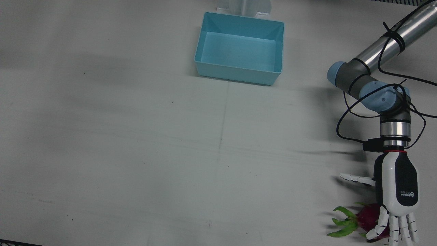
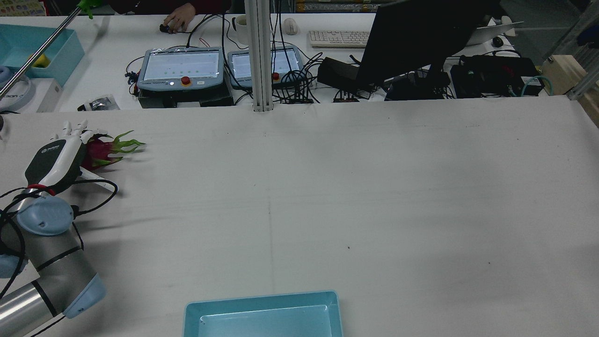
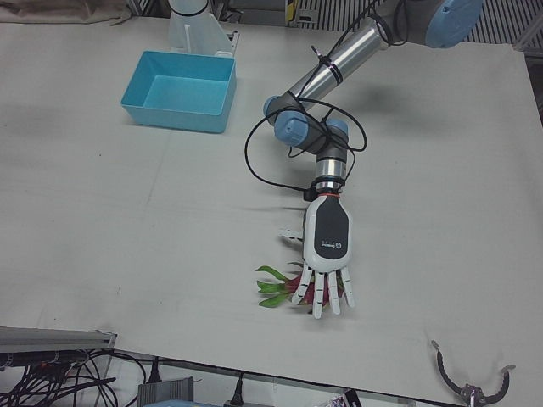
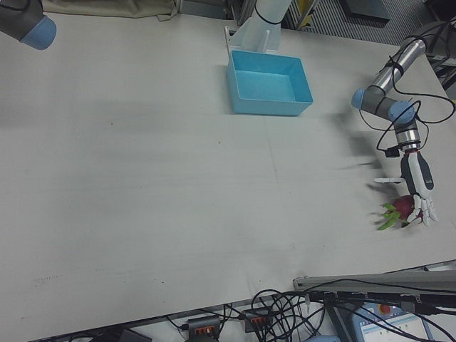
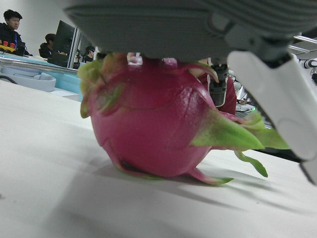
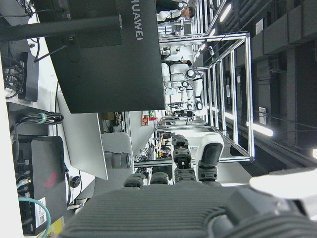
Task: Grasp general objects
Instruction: 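Move the left hand toward the pink dragon fruit on the table, then position the left hand's fingers around the dragon fruit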
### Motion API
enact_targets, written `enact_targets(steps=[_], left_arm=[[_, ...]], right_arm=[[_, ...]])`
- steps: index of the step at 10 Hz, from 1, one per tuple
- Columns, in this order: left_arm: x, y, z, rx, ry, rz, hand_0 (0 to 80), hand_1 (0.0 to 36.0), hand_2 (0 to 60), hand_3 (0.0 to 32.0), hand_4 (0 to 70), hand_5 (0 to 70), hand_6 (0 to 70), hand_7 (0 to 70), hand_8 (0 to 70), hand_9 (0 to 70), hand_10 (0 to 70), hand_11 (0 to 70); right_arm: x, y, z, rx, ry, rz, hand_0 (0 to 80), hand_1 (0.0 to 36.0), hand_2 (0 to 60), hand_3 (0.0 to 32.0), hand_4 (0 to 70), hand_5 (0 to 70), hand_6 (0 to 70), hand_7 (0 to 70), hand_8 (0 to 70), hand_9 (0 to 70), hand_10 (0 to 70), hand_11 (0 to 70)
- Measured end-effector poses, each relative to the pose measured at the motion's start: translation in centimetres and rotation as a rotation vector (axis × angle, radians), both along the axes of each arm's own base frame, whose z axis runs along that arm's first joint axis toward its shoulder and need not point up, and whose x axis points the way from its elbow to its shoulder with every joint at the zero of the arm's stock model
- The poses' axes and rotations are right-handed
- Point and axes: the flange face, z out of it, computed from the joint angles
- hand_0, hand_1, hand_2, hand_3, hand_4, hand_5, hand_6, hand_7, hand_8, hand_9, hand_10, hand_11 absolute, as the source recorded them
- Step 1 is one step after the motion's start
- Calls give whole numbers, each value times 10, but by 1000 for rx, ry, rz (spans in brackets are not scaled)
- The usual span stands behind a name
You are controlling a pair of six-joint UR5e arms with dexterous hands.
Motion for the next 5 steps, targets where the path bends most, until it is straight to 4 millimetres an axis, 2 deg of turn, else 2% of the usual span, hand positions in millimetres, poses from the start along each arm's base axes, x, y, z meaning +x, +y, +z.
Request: enact_targets(steps=[3, 5], left_arm=[[-17, -19, -18, -23, 7, -13, 578, 196, 0, 0, 87, 254, 83, 91, 6, 4, 38, 74], [-34, -33, -25, -37, 38, -18, 594, 205, 0, 0, 125, 288, 108, 108, 15, 7, 48, 87]], right_arm=[[0, 0, -1, 2, 0, 0, 0, 0, 0, 0, 0, 0, 0, 0, 0, 0, 0, 0], [0, 0, -1, 1, 0, 0, 0, 0, 0, 0, 0, 0, 0, 0, 0, 0, 0, 0]])
